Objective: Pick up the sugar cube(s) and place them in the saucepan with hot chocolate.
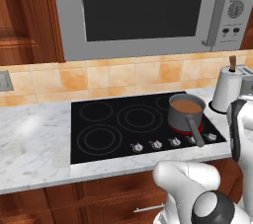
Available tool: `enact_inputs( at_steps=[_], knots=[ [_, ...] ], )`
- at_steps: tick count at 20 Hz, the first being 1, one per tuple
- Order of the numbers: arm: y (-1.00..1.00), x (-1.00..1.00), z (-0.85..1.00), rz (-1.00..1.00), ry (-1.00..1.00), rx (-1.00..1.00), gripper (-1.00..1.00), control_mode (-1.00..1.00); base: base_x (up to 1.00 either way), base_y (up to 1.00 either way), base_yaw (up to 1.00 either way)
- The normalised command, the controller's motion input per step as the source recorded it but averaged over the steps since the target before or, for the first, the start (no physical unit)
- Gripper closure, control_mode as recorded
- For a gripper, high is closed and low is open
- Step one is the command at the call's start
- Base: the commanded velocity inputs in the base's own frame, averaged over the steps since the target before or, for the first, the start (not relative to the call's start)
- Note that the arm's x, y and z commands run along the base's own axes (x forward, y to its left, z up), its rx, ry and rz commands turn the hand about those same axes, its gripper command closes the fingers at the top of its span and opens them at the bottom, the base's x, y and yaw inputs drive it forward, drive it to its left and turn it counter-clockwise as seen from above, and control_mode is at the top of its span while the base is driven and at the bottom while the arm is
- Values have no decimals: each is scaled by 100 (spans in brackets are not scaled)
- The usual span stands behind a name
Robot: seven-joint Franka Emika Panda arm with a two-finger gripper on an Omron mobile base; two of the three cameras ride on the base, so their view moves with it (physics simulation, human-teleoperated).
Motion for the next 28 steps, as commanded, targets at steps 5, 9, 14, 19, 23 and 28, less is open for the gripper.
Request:
enact_inputs(
  at_steps=[5,9,14,19,23,28],
  knots=[
    [-62,0,7,0,0,0,-100,-100,0,0,0],
    [-66,-3,0,6,3,7,-100,-100,0,0,0],
    [-34,0,0,13,24,7,-100,-100,0,0,0],
    [0,1,0,5,28,5,-100,-100,0,0,0],
    [0,2,-9,3,39,1,-100,-100,0,0,0],
    [0,0,-38,5,21,11,-100,-100,0,0,0]
  ],
)
